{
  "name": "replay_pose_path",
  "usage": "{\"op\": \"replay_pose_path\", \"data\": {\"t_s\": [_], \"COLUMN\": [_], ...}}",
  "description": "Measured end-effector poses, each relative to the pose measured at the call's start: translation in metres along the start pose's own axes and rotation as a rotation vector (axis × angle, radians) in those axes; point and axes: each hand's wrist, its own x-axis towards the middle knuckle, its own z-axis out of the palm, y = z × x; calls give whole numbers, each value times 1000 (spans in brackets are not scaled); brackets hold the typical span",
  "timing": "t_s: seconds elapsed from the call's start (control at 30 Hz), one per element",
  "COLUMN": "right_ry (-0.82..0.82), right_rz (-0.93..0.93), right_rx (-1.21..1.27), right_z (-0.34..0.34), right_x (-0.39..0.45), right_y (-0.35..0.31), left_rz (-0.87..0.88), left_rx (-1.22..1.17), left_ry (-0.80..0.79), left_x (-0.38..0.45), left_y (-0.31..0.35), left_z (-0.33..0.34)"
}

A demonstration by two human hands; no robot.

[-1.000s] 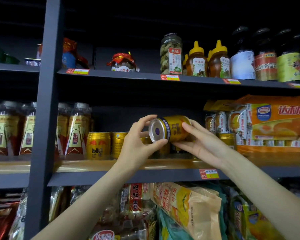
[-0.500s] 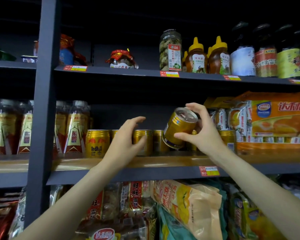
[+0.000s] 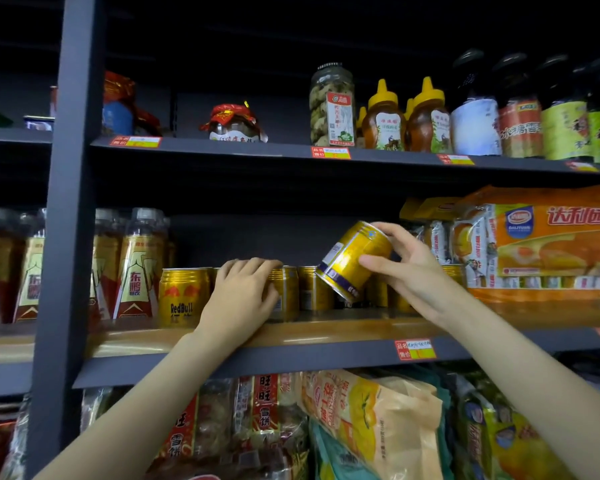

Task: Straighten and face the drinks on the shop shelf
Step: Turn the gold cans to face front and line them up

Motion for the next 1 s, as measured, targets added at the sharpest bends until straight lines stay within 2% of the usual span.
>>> {"op": "replay_pose_path", "data": {"t_s": [0.07,0.17,0.23,0.43,0.53,0.87,1.0], "right_ry": [-19,-41,-91,-216,-342,-309,-346], "right_rz": [103,182,236,171,228,219,203], "right_rx": [-56,-358,-448,-884,-1048,-1158,-1191], "right_z": [-6,-5,4,26,23,46,48], "right_x": [8,21,26,33,39,57,64], "right_y": [4,12,16,26,20,38,45], "left_rz": [14,24,23,30,31,26,30], "left_rx": [38,62,63,61,61,45,32], "left_ry": [38,58,53,64,69,39,29], "left_x": [-1,-2,-2,0,-1,0,0], "left_y": [-1,-2,-3,-4,-6,-6,-5], "left_z": [4,7,6,6,7,8,7]}}
